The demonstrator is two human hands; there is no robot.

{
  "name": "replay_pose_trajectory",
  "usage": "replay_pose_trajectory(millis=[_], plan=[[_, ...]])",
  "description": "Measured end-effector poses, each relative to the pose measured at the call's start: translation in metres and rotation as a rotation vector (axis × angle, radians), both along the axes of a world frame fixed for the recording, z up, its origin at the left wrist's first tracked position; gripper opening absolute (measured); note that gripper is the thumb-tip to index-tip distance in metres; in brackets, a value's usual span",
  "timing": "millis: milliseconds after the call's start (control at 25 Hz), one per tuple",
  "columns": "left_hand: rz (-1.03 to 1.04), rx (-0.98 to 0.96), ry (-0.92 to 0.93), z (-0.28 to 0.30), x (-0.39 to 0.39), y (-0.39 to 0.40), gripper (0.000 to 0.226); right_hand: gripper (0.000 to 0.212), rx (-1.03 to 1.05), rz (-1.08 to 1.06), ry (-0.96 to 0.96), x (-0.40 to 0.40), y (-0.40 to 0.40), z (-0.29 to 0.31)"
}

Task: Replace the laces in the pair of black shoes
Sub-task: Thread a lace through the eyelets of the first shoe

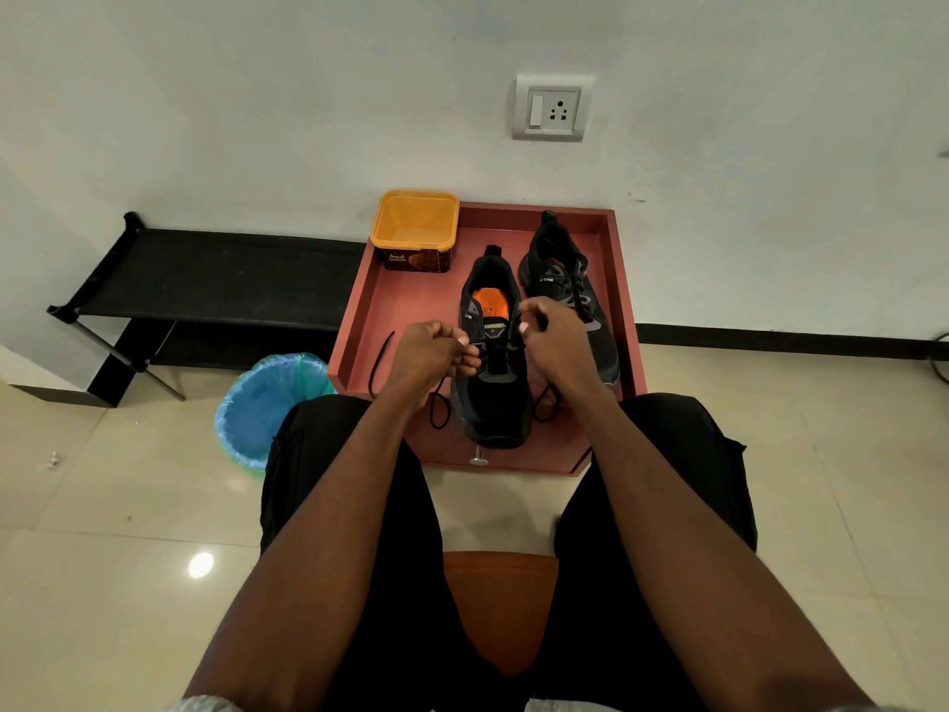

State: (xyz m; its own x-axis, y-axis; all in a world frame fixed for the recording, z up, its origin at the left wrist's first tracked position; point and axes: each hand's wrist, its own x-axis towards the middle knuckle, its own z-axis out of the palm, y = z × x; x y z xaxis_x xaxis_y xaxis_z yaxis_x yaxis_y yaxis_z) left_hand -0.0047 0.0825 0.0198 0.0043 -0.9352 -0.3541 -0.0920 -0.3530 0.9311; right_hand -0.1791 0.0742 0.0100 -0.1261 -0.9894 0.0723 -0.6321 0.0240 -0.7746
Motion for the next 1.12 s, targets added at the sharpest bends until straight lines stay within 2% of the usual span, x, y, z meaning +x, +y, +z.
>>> replay_pose_trajectory(millis=[120, 200, 320, 640, 720, 840, 920, 1000, 1120], plan=[[-0.022, -0.025, -0.049, 0.002, -0.003, 0.002, 0.005, 0.028, 0.082, 0.195, -0.036, 0.012, 0.001, -0.003], [-0.039, -0.045, -0.128, 0.002, -0.005, 0.002, 0.009, 0.022, 0.088, 0.232, -0.022, 0.016, 0.002, -0.006], [-0.015, -0.056, -0.169, 0.003, -0.008, 0.0, 0.012, 0.012, 0.052, 0.194, -0.074, 0.017, 0.001, -0.008], [0.067, -0.042, -0.044, 0.0, -0.02, -0.006, 0.009, 0.009, 0.076, 0.096, -0.152, 0.021, -0.007, -0.014], [0.13, -0.04, -0.023, -0.005, -0.021, -0.011, 0.007, 0.009, 0.061, 0.064, -0.095, 0.024, -0.011, -0.018], [0.314, -0.041, -0.063, -0.015, -0.018, -0.021, 0.024, 0.013, 0.001, -0.027, 0.188, 0.026, -0.016, -0.027], [0.346, 0.007, -0.069, -0.023, -0.018, -0.028, 0.028, 0.015, 0.028, -0.06, 0.33, 0.03, -0.017, -0.031], [0.328, 0.059, -0.059, -0.033, -0.019, -0.034, 0.025, 0.017, 0.039, -0.067, 0.389, 0.034, -0.017, -0.031], [0.308, 0.105, -0.055, -0.045, -0.021, -0.04, 0.021, 0.017, 0.088, -0.056, 0.349, 0.038, -0.021, -0.032]])
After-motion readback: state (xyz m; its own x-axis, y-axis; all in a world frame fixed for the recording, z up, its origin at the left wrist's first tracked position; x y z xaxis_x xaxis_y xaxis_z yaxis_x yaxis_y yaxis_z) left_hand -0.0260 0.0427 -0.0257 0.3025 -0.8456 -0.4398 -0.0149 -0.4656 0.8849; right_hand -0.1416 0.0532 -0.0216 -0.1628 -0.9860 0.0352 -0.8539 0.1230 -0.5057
